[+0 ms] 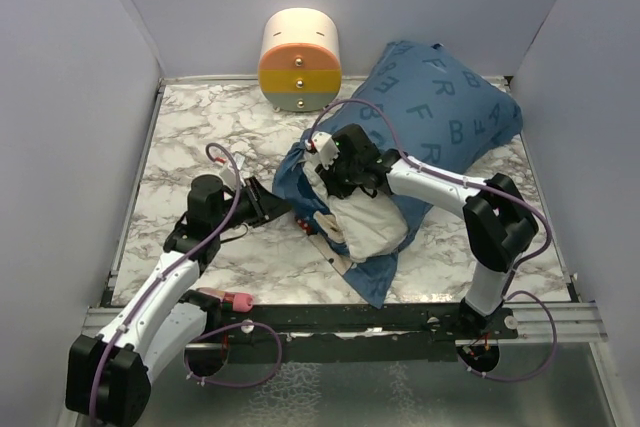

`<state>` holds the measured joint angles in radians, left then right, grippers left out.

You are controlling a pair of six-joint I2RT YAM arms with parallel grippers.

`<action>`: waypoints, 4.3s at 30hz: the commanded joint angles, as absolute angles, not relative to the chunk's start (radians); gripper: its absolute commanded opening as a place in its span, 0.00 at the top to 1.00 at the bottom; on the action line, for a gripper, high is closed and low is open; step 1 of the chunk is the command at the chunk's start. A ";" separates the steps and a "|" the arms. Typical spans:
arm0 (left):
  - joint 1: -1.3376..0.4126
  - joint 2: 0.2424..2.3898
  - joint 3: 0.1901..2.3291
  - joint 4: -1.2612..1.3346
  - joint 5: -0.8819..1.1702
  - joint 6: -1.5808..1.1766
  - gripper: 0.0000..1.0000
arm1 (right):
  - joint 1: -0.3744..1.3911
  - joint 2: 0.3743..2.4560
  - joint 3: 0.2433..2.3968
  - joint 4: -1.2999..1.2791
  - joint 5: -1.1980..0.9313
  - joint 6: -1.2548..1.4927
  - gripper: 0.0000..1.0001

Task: Put the pillow into the pillowcase
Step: Stuff the pillow into the pillowcase.

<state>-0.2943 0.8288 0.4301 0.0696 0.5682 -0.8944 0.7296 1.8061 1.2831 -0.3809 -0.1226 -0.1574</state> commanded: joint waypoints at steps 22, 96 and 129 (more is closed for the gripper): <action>-0.564 1.018 0.508 0.140 0.085 -1.147 0.68 | 0.712 1.889 1.274 -0.474 -0.188 -0.051 0.78; -0.614 1.126 0.892 -0.012 0.191 -1.006 1.00 | 0.649 1.988 1.254 -0.542 -0.213 -0.087 0.92; -0.482 1.136 0.735 0.320 0.474 -1.112 1.00 | 0.674 1.178 1.332 -0.689 -0.810 -0.270 0.21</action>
